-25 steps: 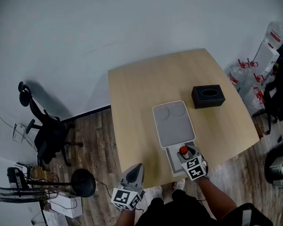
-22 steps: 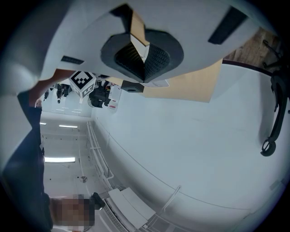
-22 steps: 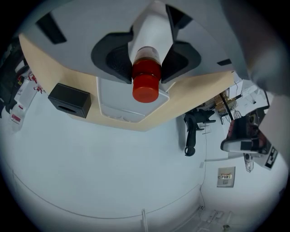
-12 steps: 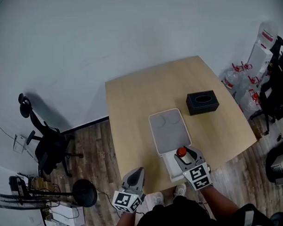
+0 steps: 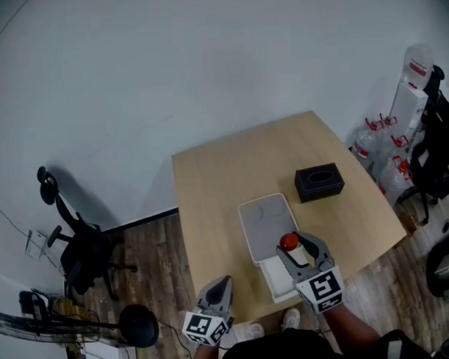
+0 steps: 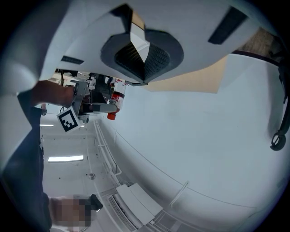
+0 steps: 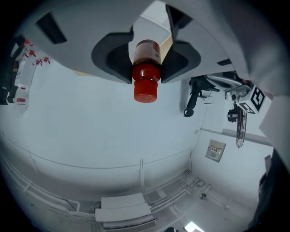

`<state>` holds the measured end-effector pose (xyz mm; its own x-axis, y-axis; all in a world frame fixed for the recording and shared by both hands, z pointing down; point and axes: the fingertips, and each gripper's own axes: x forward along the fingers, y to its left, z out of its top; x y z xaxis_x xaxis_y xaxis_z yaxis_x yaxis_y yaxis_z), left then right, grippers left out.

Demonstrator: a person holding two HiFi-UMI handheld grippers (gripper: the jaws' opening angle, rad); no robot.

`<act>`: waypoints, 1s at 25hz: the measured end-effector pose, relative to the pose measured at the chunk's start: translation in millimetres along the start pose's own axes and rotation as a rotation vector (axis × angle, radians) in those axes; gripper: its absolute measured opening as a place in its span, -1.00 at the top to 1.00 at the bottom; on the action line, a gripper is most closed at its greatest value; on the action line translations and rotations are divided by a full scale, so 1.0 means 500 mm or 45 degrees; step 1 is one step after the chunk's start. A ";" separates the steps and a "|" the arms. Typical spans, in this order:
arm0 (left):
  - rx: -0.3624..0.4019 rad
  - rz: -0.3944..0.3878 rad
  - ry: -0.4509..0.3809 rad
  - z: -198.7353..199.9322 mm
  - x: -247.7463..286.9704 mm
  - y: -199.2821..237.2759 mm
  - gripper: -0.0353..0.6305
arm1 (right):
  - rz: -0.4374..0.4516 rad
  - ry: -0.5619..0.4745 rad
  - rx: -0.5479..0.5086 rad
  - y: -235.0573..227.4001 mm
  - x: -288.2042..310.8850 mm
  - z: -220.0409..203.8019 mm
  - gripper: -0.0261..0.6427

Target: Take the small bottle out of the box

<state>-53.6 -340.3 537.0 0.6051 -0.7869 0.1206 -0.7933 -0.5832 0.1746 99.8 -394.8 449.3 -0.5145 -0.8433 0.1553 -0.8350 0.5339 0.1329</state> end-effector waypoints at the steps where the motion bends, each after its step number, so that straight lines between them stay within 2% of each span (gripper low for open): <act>1: -0.001 -0.002 -0.004 0.002 0.001 -0.002 0.86 | -0.011 -0.021 0.006 -0.007 -0.005 0.013 0.28; 7: 0.017 -0.017 -0.025 0.012 0.014 -0.004 0.86 | -0.049 -0.055 -0.051 -0.025 -0.018 0.041 0.28; 25: 0.034 -0.054 -0.060 0.039 0.044 -0.029 0.86 | -0.059 -0.083 -0.054 -0.039 -0.036 0.045 0.29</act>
<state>-29.9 -352.9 518.2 0.6350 -0.7696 0.0676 -0.7689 -0.6211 0.1521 121.0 -391.4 422.1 -0.4885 -0.8685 0.0841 -0.8497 0.4955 0.1802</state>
